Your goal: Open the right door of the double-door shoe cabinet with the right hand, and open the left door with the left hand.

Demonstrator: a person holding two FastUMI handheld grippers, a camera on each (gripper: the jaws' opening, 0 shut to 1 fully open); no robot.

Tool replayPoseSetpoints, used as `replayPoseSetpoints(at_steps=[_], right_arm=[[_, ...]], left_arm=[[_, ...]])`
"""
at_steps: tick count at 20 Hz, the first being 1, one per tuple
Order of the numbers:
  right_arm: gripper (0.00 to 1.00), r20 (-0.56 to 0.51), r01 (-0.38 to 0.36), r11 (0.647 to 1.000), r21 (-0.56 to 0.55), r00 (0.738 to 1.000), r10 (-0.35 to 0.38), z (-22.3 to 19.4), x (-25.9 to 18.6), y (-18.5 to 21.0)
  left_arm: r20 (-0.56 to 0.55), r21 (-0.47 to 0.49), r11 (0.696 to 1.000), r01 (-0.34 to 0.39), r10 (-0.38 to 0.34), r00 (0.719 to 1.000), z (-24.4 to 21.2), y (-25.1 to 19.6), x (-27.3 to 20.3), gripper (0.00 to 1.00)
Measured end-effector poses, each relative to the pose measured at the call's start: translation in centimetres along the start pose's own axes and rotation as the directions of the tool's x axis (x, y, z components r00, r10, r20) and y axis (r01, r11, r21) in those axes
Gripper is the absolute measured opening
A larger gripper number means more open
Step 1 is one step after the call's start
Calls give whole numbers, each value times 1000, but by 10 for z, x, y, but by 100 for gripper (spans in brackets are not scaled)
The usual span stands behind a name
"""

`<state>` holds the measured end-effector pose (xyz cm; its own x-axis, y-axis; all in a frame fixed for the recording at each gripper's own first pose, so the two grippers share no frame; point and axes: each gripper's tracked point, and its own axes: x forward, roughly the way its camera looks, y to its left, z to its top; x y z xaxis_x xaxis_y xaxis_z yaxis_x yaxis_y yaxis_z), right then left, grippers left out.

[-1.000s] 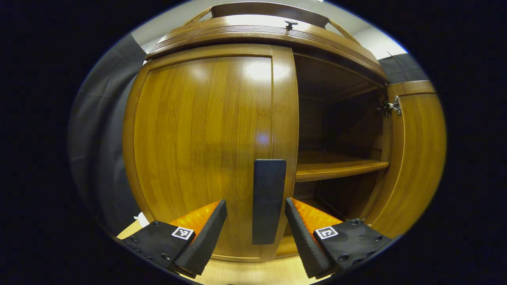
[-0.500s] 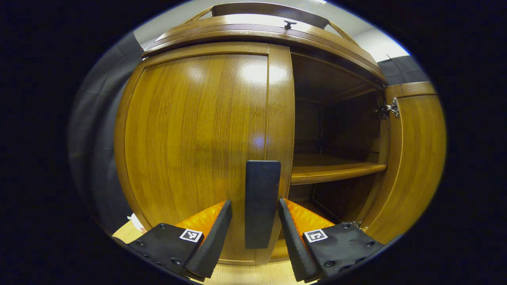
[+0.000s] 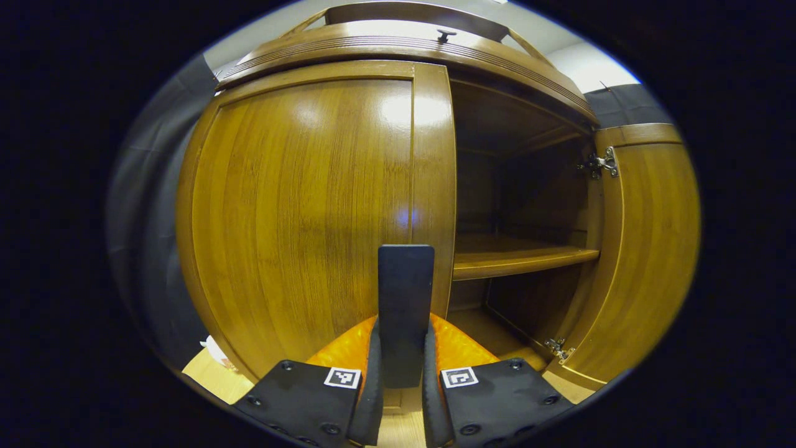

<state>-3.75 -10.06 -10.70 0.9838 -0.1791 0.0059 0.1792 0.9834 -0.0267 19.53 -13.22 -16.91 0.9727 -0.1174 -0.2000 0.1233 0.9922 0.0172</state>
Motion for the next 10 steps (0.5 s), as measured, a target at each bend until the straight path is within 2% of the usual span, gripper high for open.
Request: replayPoseSetpoints(at_steps=[2,4,5,6,7,10], right_arm=[[87,0,-13,1000,9,1000,13,2,-1,6],[87,1,-28,999,19,1000,28,4,-3,12],[87,0,-37,999,24,999,37,5,-6,17],[87,-2,-46,999,28,999,46,5,-8,21],[87,-3,-52,998,28,999,53,6,-10,24],[87,-5,-63,997,38,998,63,6,-13,30]], left_arm=[[1,-10,1000,16,-16,1000,0,1,-15,37],[19,-57,998,3,-2,1000,4,1,-31,30],[19,-44,999,2,-1,1000,2,2,-39,24],[26,-17,1000,6,-6,1000,1,7,-48,29],[21,-1,1000,12,-12,1000,0,9,-56,29],[2,-32,999,37,-37,999,1,11,-79,29]])
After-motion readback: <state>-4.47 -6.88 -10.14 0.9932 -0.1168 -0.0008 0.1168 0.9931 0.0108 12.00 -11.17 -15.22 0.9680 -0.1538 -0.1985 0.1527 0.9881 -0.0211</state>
